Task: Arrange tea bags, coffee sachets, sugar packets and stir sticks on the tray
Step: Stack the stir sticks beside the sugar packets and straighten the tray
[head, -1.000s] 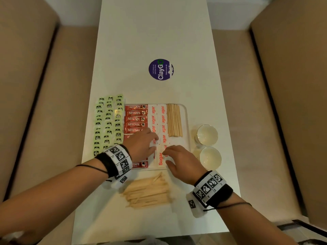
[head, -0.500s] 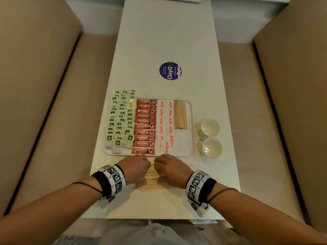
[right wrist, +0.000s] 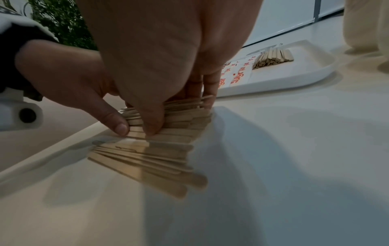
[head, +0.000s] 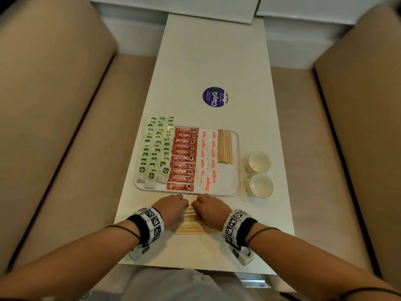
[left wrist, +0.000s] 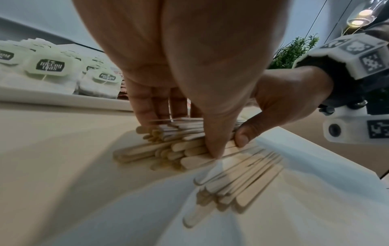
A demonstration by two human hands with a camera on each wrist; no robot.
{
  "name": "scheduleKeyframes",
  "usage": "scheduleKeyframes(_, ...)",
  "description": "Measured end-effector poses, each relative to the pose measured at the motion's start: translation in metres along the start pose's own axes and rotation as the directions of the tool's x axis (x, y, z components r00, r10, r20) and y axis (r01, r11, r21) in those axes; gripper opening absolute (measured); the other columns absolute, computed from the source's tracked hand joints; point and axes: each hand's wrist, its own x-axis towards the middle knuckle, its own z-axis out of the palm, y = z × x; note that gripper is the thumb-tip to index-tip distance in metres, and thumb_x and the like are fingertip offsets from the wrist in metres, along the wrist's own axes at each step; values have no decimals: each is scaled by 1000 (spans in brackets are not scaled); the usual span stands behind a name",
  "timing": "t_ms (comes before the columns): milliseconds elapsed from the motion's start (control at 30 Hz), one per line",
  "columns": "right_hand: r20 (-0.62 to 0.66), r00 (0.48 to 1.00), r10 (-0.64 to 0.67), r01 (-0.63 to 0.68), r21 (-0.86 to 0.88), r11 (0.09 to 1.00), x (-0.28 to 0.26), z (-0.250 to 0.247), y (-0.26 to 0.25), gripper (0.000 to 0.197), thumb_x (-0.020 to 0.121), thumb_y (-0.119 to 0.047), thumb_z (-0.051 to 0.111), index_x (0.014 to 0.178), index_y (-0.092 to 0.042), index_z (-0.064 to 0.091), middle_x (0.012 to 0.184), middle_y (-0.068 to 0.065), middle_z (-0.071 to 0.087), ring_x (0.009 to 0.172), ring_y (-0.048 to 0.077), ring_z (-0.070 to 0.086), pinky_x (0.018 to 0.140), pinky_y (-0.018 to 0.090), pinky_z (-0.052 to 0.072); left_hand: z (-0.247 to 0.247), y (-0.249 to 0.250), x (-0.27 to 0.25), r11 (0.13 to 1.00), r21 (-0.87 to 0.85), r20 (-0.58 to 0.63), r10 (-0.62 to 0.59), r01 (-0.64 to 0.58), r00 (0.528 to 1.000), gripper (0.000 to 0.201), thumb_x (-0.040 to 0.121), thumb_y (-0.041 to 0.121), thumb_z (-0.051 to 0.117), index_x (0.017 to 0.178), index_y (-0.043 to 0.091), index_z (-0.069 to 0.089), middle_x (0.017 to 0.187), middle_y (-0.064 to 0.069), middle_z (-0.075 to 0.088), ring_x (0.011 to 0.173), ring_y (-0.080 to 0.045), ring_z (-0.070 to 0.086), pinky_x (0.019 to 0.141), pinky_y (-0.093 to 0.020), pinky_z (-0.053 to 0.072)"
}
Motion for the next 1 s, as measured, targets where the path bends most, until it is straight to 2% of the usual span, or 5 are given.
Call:
scheduleKeyframes(200,60,998,15,-15,-3,1000,4,-6,2,24,101,-25,52,109,-6,63,105,14,61,96,32,58,81,45,52,-3,1,3,1000,-16,14,-11,11,1000,21,91,25,61,111,20,62,106,-2,59,97,-25,62,82,-39,52)
scheduleKeyframes(467,87,995,39,-40,3,999,4,-10,1,26,105,-26,45,117,-5,55,115,15,58,101,32,58,82,41,49,-8,7,7,999,49,-32,19,-18,999,15,96,20,51,96,12,64,95,-6,60,90,-28,61,74,-34,46)
scheduleKeyframes(600,88,995,42,-38,-46,998,3,-9,-1,27,105,-27,43,117,-5,54,115,16,60,102,32,59,81,39,45,-6,8,9,998,55,4,-5,4,1000,16,98,19,48,100,12,62,102,-8,63,94,-28,62,77,-38,47)
scheduleKeyframes(767,111,993,47,-40,-68,997,3,-14,-2,23,104,-21,44,119,-6,53,118,15,61,106,33,58,89,42,46,-2,6,10,996,87,86,8,-15,996,21,100,18,45,112,9,59,113,-11,59,102,-31,60,84,-41,46)
scheduleKeyframes(1000,75,996,37,-31,-76,997,2,-25,-6,22,104,-17,40,116,-5,54,112,15,61,95,34,61,82,44,48,-8,4,7,998,55,95,11,-17,995,18,100,13,43,114,8,54,115,-14,57,99,-33,59,76,-39,39)
